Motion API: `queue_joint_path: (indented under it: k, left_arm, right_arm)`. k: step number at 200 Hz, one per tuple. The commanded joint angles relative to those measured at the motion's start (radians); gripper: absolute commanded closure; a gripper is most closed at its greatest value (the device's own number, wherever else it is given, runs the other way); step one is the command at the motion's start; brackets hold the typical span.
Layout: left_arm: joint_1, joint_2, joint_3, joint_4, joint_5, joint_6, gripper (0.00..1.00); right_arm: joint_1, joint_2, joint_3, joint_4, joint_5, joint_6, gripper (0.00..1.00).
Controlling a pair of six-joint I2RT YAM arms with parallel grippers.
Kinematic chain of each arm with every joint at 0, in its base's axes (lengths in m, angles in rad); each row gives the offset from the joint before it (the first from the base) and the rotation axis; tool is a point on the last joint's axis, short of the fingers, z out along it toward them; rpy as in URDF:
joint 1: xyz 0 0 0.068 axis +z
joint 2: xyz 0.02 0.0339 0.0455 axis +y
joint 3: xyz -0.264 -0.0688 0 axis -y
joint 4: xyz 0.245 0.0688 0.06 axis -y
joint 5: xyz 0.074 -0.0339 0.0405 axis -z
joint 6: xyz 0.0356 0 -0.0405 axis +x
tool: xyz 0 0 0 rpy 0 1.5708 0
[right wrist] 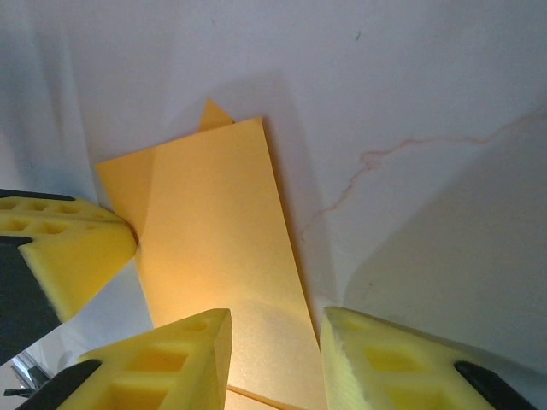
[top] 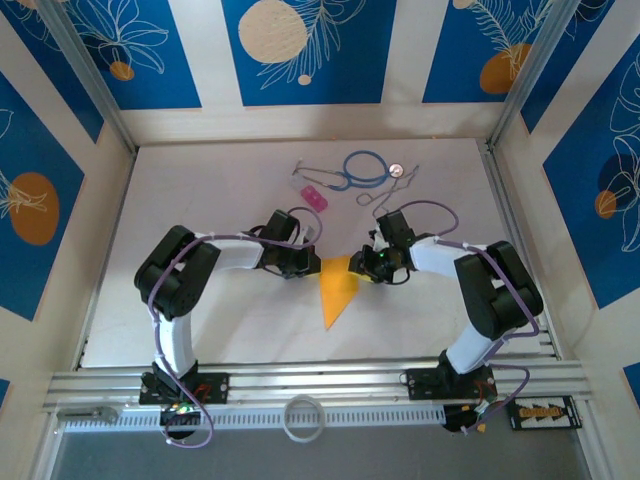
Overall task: Fold a paper plane with a square sheet of paper (pick it up from the middle)
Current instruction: Fold the wing for the fifth time at the center of the table.
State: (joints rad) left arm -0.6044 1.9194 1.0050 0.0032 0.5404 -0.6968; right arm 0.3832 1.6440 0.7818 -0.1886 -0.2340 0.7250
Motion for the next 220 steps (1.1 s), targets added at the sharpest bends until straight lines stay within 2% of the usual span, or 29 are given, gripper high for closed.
queue_joint_path:
  k: [1, 41, 106, 168, 220]
  left_arm:
    - [-0.001, 0.036, 0.004, -0.05, -0.01, 0.018, 0.99]
    - [-0.001, 0.036, 0.009, -0.054, -0.008, 0.021, 0.99]
    - [0.002, 0.036, 0.013, -0.055, -0.005, 0.031, 0.99]
    - [0.004, 0.03, 0.009, -0.061, -0.003, 0.031, 0.99]
    - [0.003, 0.032, 0.009, -0.062, -0.002, 0.031, 0.99]
  right_arm:
    - [-0.015, 0.018, 0.009, -0.008, -0.063, -0.03, 0.66]
    - [-0.011, 0.024, -0.019, 0.046, -0.16, -0.03, 0.68]
    - [-0.03, -0.052, -0.09, 0.096, -0.217, -0.009, 0.69]
    - [-0.043, -0.085, -0.136, 0.071, -0.12, -0.007, 0.68]
    - [-0.054, -0.056, -0.088, 0.076, -0.125, -0.03, 0.68]
